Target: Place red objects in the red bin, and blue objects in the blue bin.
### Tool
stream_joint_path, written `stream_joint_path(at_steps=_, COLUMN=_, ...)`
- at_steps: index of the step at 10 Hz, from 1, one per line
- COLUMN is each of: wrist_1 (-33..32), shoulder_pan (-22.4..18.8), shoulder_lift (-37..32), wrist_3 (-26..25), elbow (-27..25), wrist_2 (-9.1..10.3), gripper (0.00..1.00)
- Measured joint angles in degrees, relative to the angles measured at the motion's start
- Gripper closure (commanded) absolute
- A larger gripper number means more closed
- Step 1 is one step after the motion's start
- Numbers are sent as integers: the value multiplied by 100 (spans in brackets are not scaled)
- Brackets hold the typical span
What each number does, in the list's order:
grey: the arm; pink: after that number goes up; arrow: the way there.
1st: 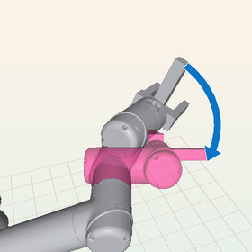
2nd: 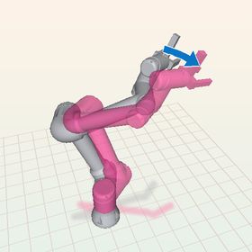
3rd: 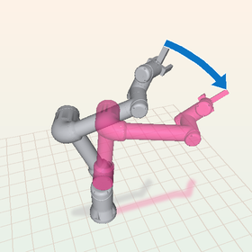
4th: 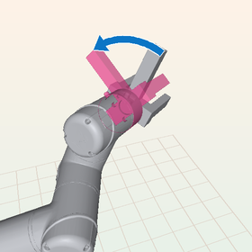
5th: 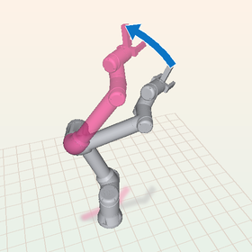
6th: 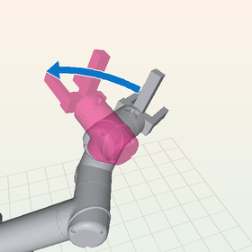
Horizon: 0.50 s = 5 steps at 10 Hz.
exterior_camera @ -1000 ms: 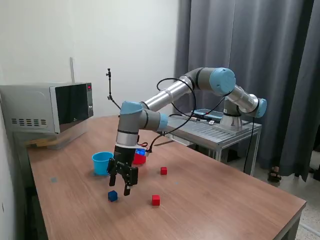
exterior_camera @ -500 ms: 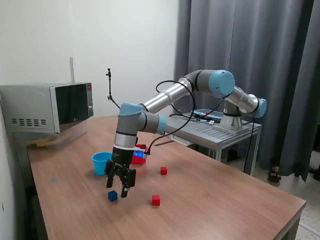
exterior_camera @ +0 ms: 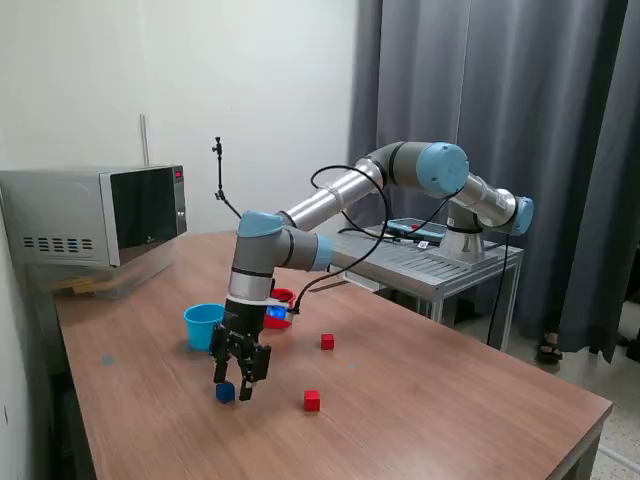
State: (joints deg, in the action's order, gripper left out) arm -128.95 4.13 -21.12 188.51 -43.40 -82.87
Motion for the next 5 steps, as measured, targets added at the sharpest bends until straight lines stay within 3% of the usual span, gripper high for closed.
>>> stream_joint_path(at_steps=5, wrist_1=-7, shoulder_pan=0, shoulder_lift=11, wrist_3=2, elbow=0, wrist_2=-50, gripper=100)
